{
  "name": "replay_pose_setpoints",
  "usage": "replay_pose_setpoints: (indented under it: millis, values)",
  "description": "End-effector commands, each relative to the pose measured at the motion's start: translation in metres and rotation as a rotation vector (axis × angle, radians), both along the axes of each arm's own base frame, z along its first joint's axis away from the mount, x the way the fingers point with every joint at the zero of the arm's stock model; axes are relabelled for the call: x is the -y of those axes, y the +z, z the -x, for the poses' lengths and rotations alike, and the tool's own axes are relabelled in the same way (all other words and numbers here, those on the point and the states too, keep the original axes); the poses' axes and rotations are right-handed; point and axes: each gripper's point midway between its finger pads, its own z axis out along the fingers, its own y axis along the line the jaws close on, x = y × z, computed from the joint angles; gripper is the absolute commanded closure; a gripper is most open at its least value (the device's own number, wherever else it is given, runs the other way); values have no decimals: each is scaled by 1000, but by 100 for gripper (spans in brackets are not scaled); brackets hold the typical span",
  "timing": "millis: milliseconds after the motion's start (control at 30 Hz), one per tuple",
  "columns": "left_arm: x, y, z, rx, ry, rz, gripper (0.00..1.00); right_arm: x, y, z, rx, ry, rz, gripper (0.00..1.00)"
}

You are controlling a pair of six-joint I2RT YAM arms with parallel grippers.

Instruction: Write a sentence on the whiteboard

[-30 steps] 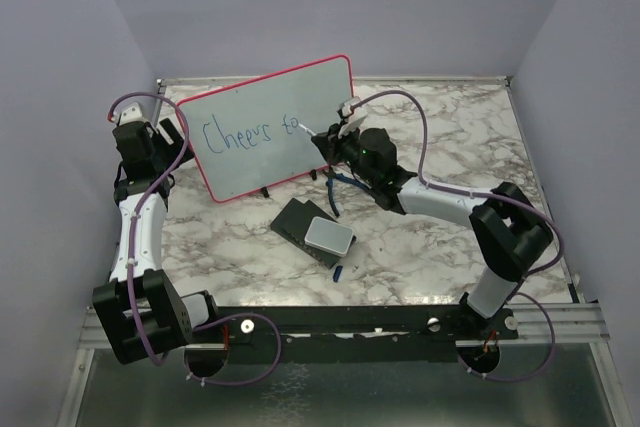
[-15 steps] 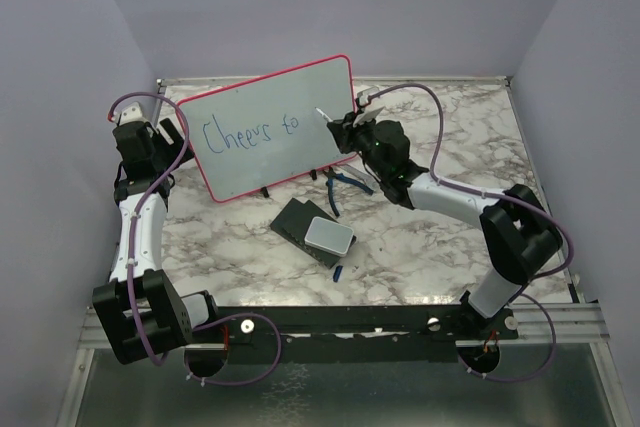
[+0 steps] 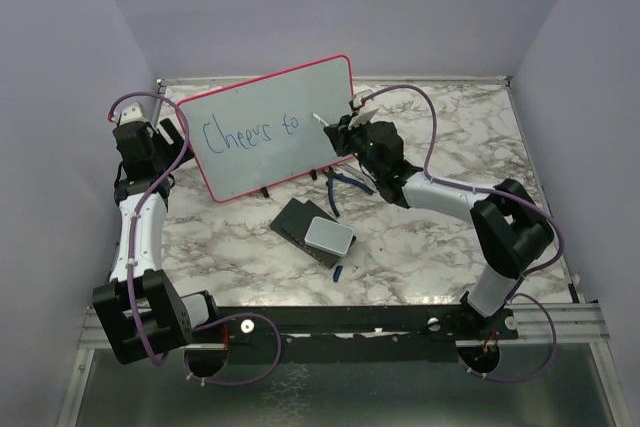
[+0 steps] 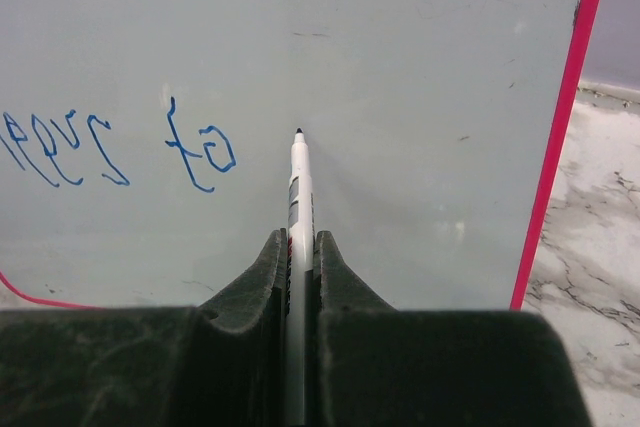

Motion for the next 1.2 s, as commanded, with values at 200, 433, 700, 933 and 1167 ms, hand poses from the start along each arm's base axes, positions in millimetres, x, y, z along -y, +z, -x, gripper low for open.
replay_pose_setpoints:
  millis: [200,433,700,933,1167]
  values:
    - [8,8,-1,31,-25,-5,20,-2,-13,-11,-27,-29,25,99]
    - [8,9,-1,33,-27,-5,20,1,-27,-4,-60,-20,36,99]
    - [8,9,-1,35,-28,-4,20,5,-39,4,-90,-13,35,99]
    - [9,9,-1,35,-29,-5,20,2,-32,2,-75,-13,23,99]
    - [9,9,0,34,-28,-7,20,0,-9,-5,-20,-21,-4,99]
